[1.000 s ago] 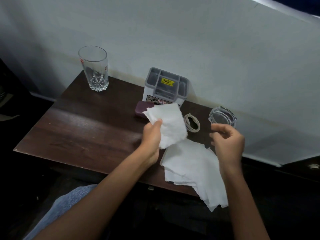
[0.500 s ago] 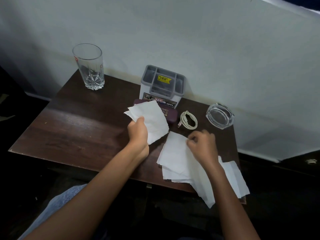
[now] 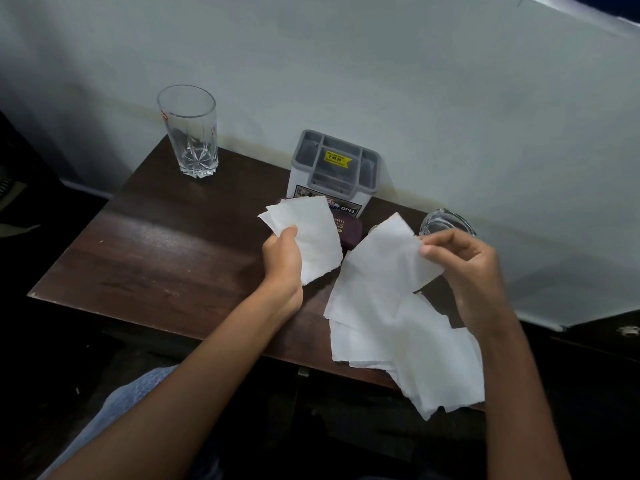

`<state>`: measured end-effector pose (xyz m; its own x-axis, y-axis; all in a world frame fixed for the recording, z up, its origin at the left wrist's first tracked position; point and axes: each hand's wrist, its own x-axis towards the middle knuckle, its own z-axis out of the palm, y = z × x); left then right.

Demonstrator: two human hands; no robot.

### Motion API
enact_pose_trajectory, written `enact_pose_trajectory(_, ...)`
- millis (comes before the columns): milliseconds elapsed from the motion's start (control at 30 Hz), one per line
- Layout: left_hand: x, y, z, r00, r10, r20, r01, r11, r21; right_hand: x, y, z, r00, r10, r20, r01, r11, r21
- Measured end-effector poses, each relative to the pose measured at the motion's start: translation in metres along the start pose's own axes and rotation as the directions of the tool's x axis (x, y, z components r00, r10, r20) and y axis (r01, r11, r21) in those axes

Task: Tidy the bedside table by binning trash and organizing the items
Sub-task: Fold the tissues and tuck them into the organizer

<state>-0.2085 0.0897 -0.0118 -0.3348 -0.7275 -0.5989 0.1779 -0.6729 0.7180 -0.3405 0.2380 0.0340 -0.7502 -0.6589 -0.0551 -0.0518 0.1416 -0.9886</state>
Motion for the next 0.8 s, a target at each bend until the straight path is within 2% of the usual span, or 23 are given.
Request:
enact_pose_trajectory(133,-0.003,0.001,0.000,0.998,-0.004,0.058,0.003,1.000,0.021,-0.002,-0.015,0.001,0.997,0.010,0.082,-0.023,0.987,0.159)
enact_pose_trajectory(233,-0.005,0.000,0.002,0.986,-0.037,0.161,0.021,0.994,0.103,-0.005,-0.023,0.003,0.965,0.039,0.261,-0.084,0.983,0.162)
enact_pose_trajectory(300,-0.007,-0.002,0.005,0.959,-0.114,0.260,0.066,0.980,0.186,-0.006,-0.024,0.006,0.923,0.054,0.382,-0.119,0.982,0.147)
enact_pose_trajectory(367,-0.012,-0.007,0.007,0.901,-0.231,0.368,0.133,0.953,0.273,-0.006,-0.025,0.011,0.897,0.065,0.438,-0.130,0.984,0.119)
enact_pose_trajectory(467,-0.017,-0.016,0.008,0.792,-0.364,0.490,0.211,0.916,0.340,-0.003,-0.020,0.015,0.931,0.076,0.358,-0.092,0.995,0.030)
enact_pose_trajectory(567,-0.017,-0.019,0.007,0.716,-0.392,0.577,0.246,0.916,0.317,-0.001,-0.014,0.017,0.970,0.088,0.226,-0.065,0.992,-0.107)
enact_pose_trajectory(667,-0.017,-0.020,0.007,0.689,-0.419,0.592,0.285,0.907,0.310,-0.001,-0.012,0.019,0.985,0.104,0.139,-0.089,0.990,-0.112)
enact_pose_trajectory(800,-0.018,-0.021,0.008,0.702,-0.417,0.578,0.305,0.909,0.285,0.001,-0.011,0.022,0.996,0.077,0.047,-0.069,0.984,-0.162)
